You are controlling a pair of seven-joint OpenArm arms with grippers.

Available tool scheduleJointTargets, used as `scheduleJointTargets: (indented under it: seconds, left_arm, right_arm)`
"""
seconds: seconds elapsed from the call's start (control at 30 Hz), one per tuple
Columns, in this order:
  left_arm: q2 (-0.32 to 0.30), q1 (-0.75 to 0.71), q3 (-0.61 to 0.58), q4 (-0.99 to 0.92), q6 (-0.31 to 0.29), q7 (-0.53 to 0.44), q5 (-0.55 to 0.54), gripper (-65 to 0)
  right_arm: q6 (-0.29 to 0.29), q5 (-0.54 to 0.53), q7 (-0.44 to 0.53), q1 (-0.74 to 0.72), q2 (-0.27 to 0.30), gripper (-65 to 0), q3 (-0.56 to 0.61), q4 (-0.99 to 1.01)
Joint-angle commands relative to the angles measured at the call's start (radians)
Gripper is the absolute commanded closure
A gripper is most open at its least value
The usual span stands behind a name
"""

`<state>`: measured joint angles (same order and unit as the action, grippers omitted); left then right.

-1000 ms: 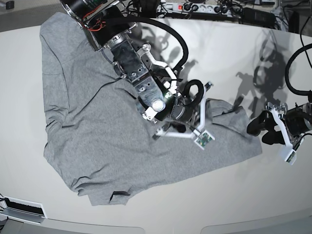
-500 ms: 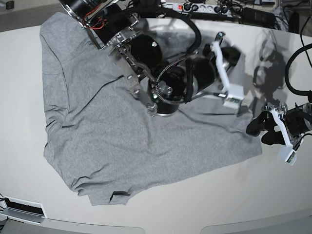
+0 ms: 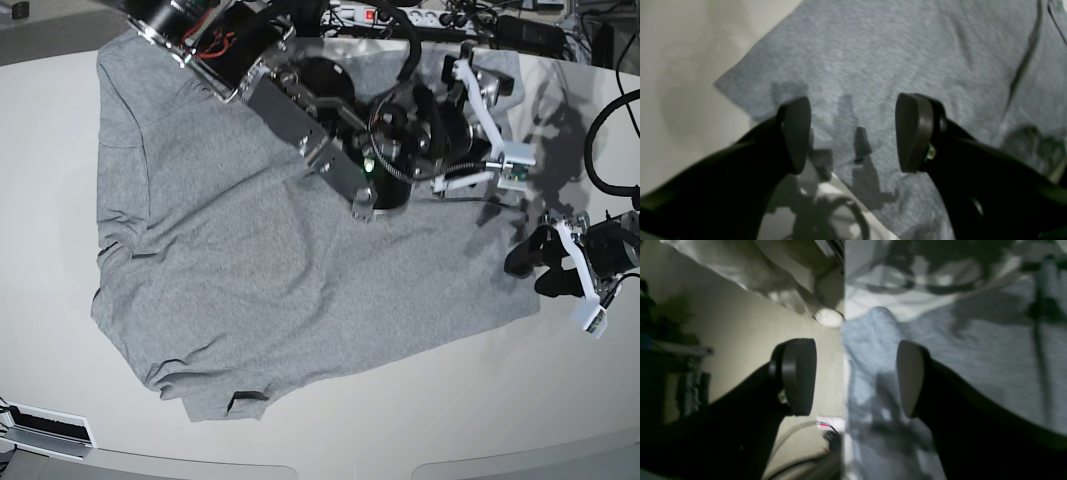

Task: Layout the t-shirt on the table in an organized manner, then fold the t-shirt properly
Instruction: 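Grasp opposite shirt edges with both grippers and stretch them apart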

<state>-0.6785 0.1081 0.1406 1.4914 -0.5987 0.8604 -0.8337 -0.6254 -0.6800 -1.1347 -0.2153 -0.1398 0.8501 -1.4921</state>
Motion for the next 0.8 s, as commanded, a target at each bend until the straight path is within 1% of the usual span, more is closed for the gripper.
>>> scheduleJointTargets:
  seconds: [0.0,0.07,0.1,0.13,0.17,0.2,0.23,0.27,0.33,0.37,0.4,0.43,0.53,0.63,0.73,0.77]
  left_arm:
    - [-0.019,0.017,0.012,0.014,-0.019,-0.010,-0.035,-40.6]
    - [-0.019,0.017,0.012,0.014,-0.068,0.026,-0.090,-39.8]
    - [-0.019,0.017,0.012,0.014,-0.098,0.050,-0.123,-38.0]
    - [-0.019,0.016,0.012,0.014,-0.099,0.073,-0.154,-33.7]
    - [-0.019,0.016,0.011,0.014,-0.099,0.091,-0.177,-27.0]
    - [-0.019,0.014,0.011,0.014,-0.099,0.097,-0.185,-17.8]
    - [-0.019,0.013,0.011,0.014,-0.099,0.098,-0.190,-6.9]
    - [-0.016,0.008,0.011,0.014,-0.099,0.093,-0.189,0.0]
    - [-0.008,-0.008,0.011,0.014,-0.099,0.074,-0.185,0.0]
    - [0.000,-0.016,0.011,0.014,-0.099,0.059,-0.169,0.0]
    - [0.013,-0.025,0.010,0.013,-0.099,0.047,-0.142,0.0]
    - [0.027,-0.033,0.009,0.010,-0.099,0.024,-0.109,0.0]
    - [0.066,-0.045,-0.019,-0.022,-0.099,-0.068,-0.012,0.0]
    - [0.078,-0.037,-0.093,-0.078,-0.099,-0.154,0.100,0.0]
    - [0.085,-0.010,-0.171,-0.147,-0.099,-0.209,0.187,0.0]
    - [0.086,0.002,-0.191,-0.175,-0.087,-0.218,0.205,0.0]
  right_arm:
    - [0.008,-0.021,0.006,-0.031,-0.017,-40.1,-0.008,-0.033]
    - [0.035,-0.017,-0.048,-0.058,-0.017,-40.1,-0.029,-0.046]
    - [0.050,-0.003,-0.082,-0.071,-0.017,-40.1,-0.046,-0.046]
    - [0.063,0.027,-0.112,-0.082,-0.017,-40.0,-0.068,-0.046]
    - [0.070,0.069,-0.134,-0.084,-0.017,-38.7,-0.095,-0.046]
    - [0.072,0.121,-0.145,-0.084,-0.017,-36.3,-0.130,-0.046]
    - [0.072,0.171,-0.145,-0.082,-0.017,-32.4,-0.167,-0.046]
    - [0.071,0.210,-0.142,-0.081,-0.017,-27.8,-0.208,-0.046]
    - [0.058,0.237,-0.142,-0.082,-0.017,-17.5,-0.291,-0.046]
    - [0.054,0.236,-0.142,-0.082,-0.017,-11.2,-0.333,-0.046]
    - [0.050,0.233,-0.143,-0.081,-0.017,-3.5,-0.373,-0.046]
    - [0.041,0.224,-0.145,-0.081,-0.004,0.0,-0.410,-0.046]
    - [-0.004,0.153,-0.156,-0.081,0.055,0.0,-0.506,-0.046]
    - [-0.038,0.045,-0.204,-0.081,0.105,0.0,-0.578,-0.046]
    - [-0.052,-0.043,-0.248,-0.081,0.159,0.0,-0.628,-0.046]
    - [-0.055,-0.061,-0.257,-0.081,0.177,0.0,-0.642,-0.046]
